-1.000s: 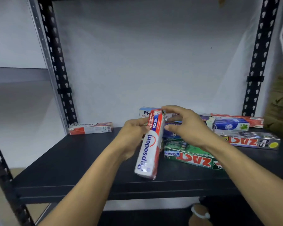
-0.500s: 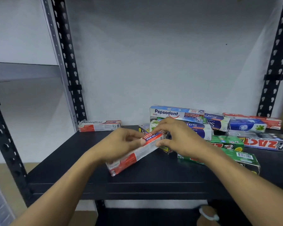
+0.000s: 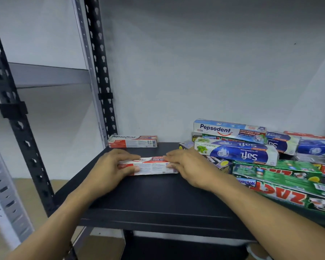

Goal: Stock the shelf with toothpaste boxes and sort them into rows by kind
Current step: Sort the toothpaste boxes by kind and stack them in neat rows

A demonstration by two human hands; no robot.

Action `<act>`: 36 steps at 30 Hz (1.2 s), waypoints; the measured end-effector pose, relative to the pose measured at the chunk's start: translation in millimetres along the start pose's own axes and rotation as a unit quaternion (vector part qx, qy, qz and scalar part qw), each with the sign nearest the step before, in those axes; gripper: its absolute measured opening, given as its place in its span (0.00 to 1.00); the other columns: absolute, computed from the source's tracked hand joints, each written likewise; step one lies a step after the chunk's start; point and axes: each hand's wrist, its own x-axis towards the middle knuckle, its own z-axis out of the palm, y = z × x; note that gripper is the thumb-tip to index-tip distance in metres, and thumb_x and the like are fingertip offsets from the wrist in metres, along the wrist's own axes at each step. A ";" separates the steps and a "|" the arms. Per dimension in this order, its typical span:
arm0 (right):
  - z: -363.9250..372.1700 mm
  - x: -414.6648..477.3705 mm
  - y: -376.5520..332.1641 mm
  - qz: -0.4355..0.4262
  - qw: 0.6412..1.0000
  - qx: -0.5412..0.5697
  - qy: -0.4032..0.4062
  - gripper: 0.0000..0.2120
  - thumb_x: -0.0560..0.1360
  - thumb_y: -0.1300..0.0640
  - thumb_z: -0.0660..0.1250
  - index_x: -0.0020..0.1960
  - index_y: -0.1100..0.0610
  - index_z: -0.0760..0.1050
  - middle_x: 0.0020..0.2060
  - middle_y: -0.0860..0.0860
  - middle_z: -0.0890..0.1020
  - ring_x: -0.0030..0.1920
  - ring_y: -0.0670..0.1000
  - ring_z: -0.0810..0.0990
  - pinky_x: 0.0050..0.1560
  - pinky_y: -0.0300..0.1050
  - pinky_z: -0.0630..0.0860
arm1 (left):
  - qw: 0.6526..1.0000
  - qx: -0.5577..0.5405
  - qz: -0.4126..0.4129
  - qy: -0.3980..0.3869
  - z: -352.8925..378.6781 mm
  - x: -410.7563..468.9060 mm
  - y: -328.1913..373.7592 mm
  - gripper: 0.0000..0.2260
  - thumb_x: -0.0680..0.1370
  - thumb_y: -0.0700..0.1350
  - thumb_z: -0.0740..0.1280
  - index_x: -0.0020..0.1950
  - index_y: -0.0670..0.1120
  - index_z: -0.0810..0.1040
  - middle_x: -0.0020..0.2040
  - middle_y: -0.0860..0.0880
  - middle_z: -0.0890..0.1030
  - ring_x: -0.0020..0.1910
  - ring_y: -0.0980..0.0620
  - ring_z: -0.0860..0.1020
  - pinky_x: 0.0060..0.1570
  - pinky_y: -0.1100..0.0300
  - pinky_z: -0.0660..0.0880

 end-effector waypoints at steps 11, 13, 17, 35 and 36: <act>48.9 78.2 4.6 -0.039 0.995 -0.095 0.005 0.13 0.82 0.56 0.62 0.62 0.59 0.79 0.62 0.54 0.81 0.60 0.58 0.80 0.58 0.56 0.78 | 0.988 -0.040 -0.130 0.072 -7.9 33.7 -47.7 0.23 0.72 0.47 0.78 0.66 0.48 0.78 0.56 0.52 0.77 0.51 0.54 0.75 0.55 0.65 0.68; 53.0 89.9 5.5 -0.048 0.993 -0.105 0.009 0.11 0.82 0.57 0.61 0.60 0.57 0.79 0.61 0.52 0.82 0.59 0.56 0.81 0.56 0.53 0.79 | 0.984 -0.047 -0.147 0.084 -6.5 40.7 -52.3 0.23 0.72 0.47 0.78 0.65 0.46 0.78 0.54 0.52 0.77 0.49 0.53 0.76 0.52 0.64 0.68; 58.3 104.7 8.4 -0.037 0.994 -0.101 0.011 0.11 0.83 0.53 0.59 0.59 0.55 0.78 0.61 0.50 0.82 0.57 0.55 0.81 0.53 0.51 0.79 | 0.973 -0.066 -0.193 0.107 -2.4 52.8 -62.6 0.29 0.72 0.48 0.78 0.69 0.41 0.73 0.63 0.45 0.80 0.60 0.45 0.78 0.53 0.63 0.67; 58.0 90.4 17.7 0.070 0.992 0.061 0.087 0.15 0.81 0.52 0.66 0.63 0.58 0.81 0.62 0.54 0.82 0.64 0.52 0.78 0.69 0.45 0.70 | 0.948 -0.145 -0.228 0.168 3.5 63.9 -82.7 0.14 0.74 0.48 0.76 0.58 0.48 0.84 0.50 0.50 0.86 0.48 0.52 0.82 0.51 0.60 0.72; 58.6 90.9 17.7 0.068 0.993 0.055 0.081 0.15 0.81 0.52 0.65 0.63 0.58 0.81 0.63 0.54 0.82 0.65 0.52 0.78 0.70 0.44 0.69 | 0.946 -0.147 -0.231 0.172 3.7 64.0 -83.1 0.14 0.74 0.48 0.76 0.58 0.47 0.84 0.49 0.50 0.86 0.48 0.52 0.82 0.51 0.61 0.72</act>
